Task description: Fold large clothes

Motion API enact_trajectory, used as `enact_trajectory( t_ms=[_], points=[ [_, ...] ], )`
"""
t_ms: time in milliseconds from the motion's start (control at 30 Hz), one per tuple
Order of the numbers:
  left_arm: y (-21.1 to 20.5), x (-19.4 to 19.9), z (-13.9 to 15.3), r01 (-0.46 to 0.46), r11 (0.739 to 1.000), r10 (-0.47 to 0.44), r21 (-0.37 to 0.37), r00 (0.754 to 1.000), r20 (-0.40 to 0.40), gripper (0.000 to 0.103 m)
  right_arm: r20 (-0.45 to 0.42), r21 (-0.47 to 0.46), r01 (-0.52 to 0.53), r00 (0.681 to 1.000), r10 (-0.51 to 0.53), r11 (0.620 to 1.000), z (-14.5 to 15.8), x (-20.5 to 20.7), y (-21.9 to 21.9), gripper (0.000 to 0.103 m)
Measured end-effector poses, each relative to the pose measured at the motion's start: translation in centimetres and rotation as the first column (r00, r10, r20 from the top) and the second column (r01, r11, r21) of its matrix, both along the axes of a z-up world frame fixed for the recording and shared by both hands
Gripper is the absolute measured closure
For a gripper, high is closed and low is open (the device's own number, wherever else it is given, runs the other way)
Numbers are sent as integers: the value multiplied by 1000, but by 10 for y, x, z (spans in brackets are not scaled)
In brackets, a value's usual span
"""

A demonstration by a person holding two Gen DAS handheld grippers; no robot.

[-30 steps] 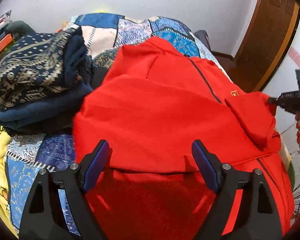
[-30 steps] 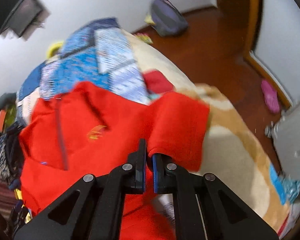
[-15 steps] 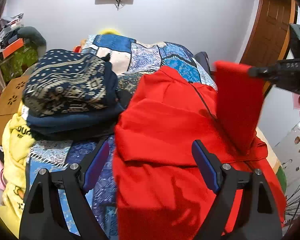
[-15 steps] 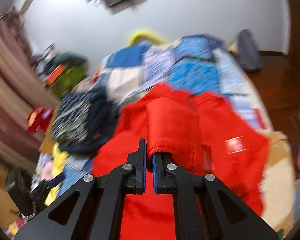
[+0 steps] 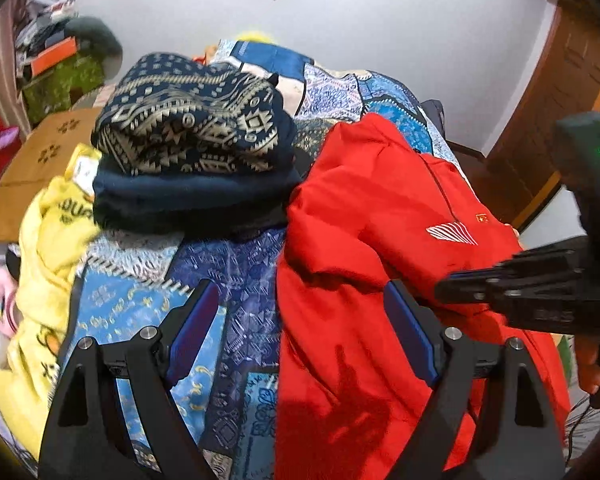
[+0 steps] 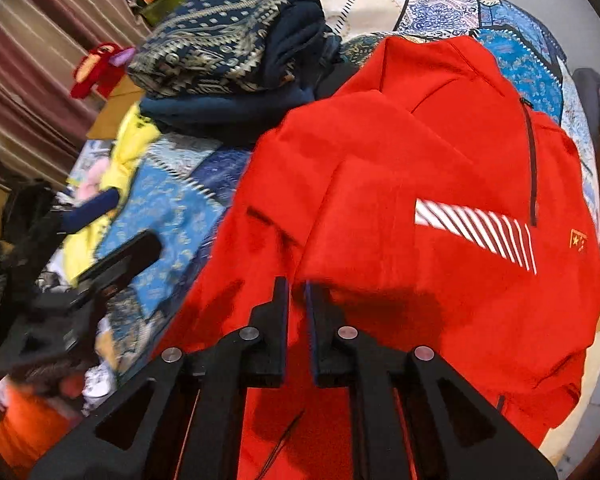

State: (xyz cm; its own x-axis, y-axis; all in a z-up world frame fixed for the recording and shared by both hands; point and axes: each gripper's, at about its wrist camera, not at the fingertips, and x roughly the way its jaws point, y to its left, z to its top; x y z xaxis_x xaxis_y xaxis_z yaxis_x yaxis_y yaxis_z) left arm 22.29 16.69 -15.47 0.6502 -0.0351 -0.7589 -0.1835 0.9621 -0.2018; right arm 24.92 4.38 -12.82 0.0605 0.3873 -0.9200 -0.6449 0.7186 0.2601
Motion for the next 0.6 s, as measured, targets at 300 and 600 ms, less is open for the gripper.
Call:
enact_trajectory(
  t_ms=[300, 600],
  points=[
    [-36, 13, 2, 59, 997, -59, 44, 998, -14, 19, 129, 148, 177, 972, -196, 973, 63, 10, -95, 58],
    [-103, 44, -32, 202, 932, -177, 300, 978, -107, 19, 325, 25, 384, 870, -371, 923, 59, 32, -193, 58]
  ],
)
